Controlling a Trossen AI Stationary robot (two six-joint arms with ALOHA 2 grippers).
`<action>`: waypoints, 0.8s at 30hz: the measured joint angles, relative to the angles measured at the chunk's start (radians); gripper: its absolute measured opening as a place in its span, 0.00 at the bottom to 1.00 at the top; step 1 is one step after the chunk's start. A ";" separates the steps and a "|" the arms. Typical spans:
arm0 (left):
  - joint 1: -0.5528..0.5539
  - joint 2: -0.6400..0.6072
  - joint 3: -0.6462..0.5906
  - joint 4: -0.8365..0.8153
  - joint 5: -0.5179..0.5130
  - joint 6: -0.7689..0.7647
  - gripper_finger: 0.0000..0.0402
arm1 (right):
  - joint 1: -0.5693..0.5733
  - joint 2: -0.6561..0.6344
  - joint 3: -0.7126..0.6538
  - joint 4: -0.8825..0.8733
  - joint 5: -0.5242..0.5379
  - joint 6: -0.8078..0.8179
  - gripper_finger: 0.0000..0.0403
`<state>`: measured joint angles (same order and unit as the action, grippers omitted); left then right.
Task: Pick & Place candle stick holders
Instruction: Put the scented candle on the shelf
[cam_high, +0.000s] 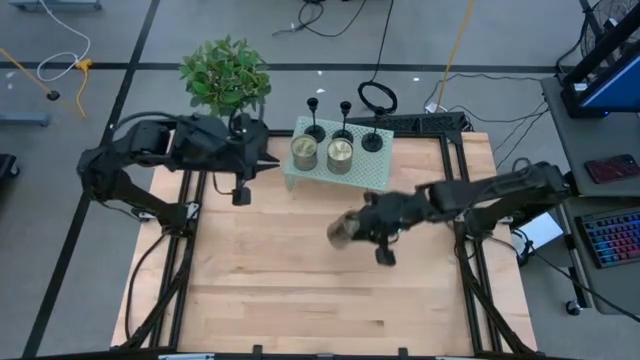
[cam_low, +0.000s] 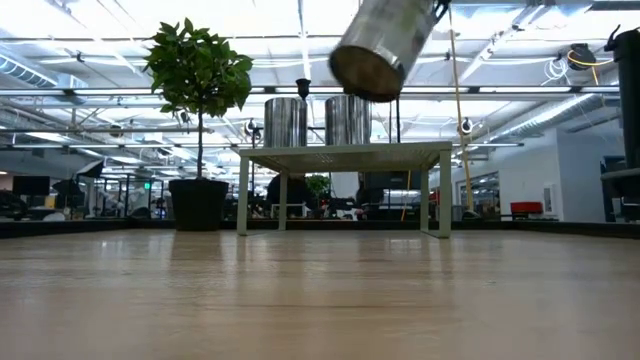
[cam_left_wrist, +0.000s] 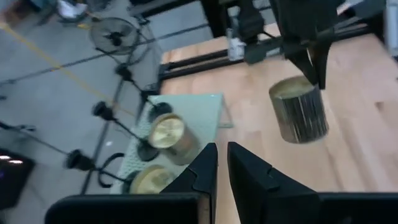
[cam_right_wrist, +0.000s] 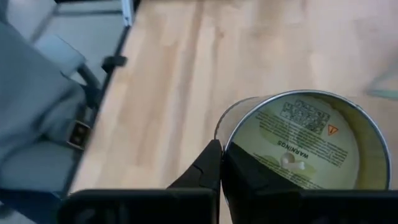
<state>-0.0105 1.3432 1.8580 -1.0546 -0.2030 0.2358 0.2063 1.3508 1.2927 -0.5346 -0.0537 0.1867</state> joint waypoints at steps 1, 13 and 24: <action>-0.006 -0.005 0.000 0.004 -0.021 0.001 0.10 | -0.020 -0.009 0.023 -0.047 0.002 -0.032 0.00; -0.024 -0.058 0.000 -0.007 -0.088 0.003 0.10 | -0.315 -0.022 0.187 -0.457 0.178 -0.251 0.00; -0.021 -0.054 0.000 -0.062 -0.089 0.011 0.10 | -0.552 0.026 0.187 -0.465 -0.010 -0.342 0.00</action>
<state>-0.0311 1.2892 1.8584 -1.1168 -0.2915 0.2465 -0.3461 1.3773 1.4797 -0.9995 -0.0634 -0.1555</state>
